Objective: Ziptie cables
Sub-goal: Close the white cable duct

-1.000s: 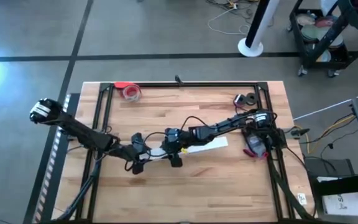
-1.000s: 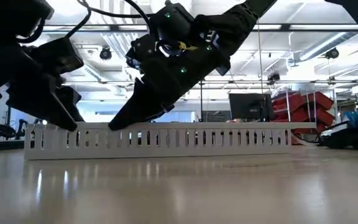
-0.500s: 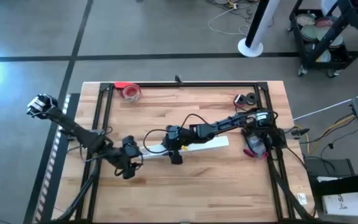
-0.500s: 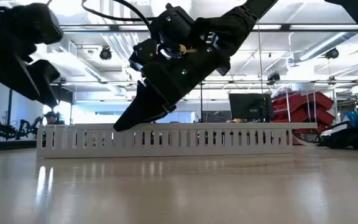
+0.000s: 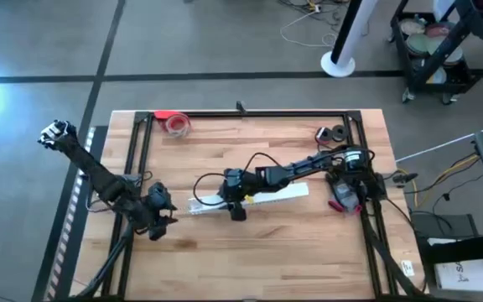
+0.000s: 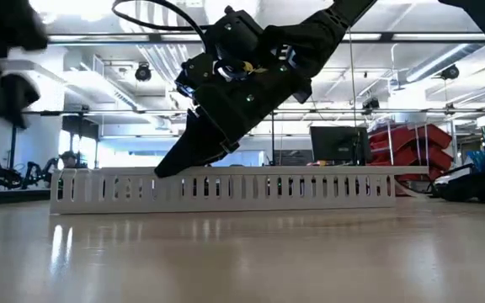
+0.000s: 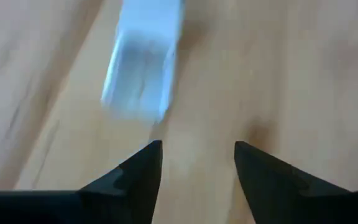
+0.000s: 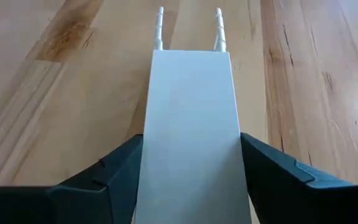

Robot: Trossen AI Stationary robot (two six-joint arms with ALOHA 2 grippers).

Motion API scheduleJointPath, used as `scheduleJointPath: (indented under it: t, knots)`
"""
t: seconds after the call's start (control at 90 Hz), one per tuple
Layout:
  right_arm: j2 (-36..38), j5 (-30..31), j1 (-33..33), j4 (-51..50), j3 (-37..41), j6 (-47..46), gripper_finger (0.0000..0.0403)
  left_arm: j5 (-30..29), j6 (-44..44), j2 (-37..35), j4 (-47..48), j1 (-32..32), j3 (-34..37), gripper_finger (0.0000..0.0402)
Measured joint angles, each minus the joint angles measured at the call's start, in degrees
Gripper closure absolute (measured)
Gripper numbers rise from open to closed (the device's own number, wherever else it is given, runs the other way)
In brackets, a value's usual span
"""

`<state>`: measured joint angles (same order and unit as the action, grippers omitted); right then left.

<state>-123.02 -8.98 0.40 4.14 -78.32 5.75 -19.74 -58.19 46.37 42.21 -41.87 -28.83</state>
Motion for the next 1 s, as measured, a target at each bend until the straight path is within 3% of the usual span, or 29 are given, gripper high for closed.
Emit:
scheduleJointPath:
  t: [0.133, 0.3, 0.367, 0.533, 0.733, 0.889, 1.0]
  knots:
    - [0.0, 0.0, 0.0, 0.0, 0.0, 0.0, 0.0174, 3.6, -2.1, 0.2, -4.3, 0.0, 3.3, 0.0188]
    - [0.0, 0.0, 0.0, 0.0, 0.0, -0.4, 0.0180, 3.5, 1.4, 1.6, -18.3, 0.0, 10.0, 0.0141]
    - [0.0, 0.0, -0.1, 0.1, 0.0, -0.4, 0.0181, -0.1, 4.3, 3.0, -24.2, 0.2, 12.7, 0.0123]
    - [0.0, 0.0, -0.1, 0.2, 0.0, 0.0, 0.0173, -16.2, 7.8, 6.0, -30.5, 0.2, 17.1, 0.0104]
    - [0.0, 0.0, -0.1, 0.1, 0.0, -0.4, 0.0181, -17.1, 15.1, 13.1, -46.7, 0.2, 22.3, 0.0105]
    - [0.0, 0.0, -0.1, 0.6, 0.0, -0.3, 0.0175, -24.6, 18.0, 19.2, -55.0, 0.4, 23.4, 0.0104]
    - [0.0, 0.0, -0.1, 1.3, 0.1, -0.2, 0.0174, -25.7, 19.1, 23.5, -58.0, 0.4, 23.4, 0.0102]
